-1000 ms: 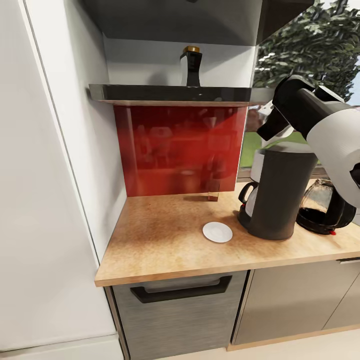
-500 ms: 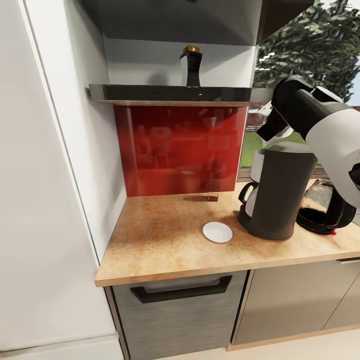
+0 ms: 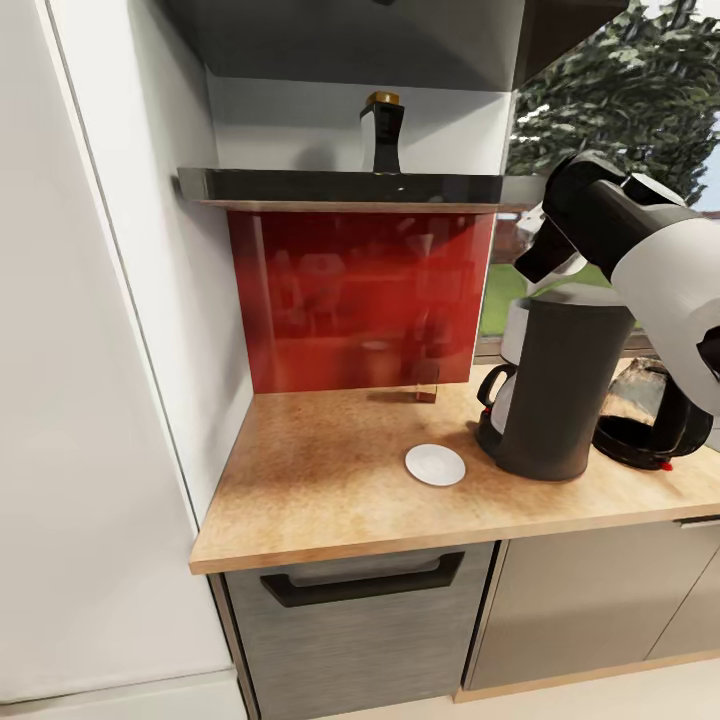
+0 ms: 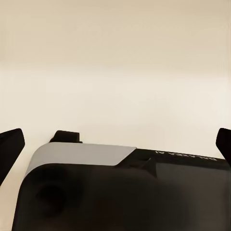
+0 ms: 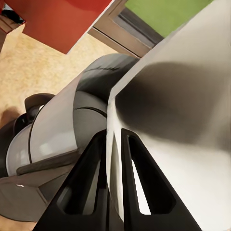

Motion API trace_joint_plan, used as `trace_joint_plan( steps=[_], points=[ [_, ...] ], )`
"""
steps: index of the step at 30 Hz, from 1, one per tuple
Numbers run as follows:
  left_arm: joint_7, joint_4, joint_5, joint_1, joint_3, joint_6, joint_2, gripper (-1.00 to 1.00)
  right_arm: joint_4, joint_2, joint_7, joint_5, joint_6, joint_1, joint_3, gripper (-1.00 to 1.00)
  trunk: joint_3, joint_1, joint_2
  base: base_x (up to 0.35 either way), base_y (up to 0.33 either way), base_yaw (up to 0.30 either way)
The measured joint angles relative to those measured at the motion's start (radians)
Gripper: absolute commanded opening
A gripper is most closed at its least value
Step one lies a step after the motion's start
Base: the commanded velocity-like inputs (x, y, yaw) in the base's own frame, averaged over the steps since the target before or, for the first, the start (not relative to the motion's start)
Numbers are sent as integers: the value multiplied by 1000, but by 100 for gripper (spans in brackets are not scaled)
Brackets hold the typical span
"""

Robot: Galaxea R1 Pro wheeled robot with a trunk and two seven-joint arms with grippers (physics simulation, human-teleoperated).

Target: Set up a coffee station on the kitchen countertop: keep the coffee maker on the countertop, move the bottle of coffee from the kitchen shelf to the counter next to the coffee maker, place a paper coffee filter on top of the coffee maker, put the saucer next to the coffee maker with the coffee cup on the saucer, and place the electric kettle next to the coffee maker.

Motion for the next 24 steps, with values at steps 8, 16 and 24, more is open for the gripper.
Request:
trace_joint_plan(
  steps=[8,16,24],
  points=[
    [0,0,0,0,0,0,0,100,0,0,0,0,0,0,0,-100,0,0,0,20,0,0],
    [0,0,0,0,0,0,0,100,0,0,0,0,0,0,0,-100,0,0,0,1,0,0],
    [0,0,0,0,0,0,0,100,1,0,0,0,0,0,0,-100,0,0,0,12,0,0]
  ],
)
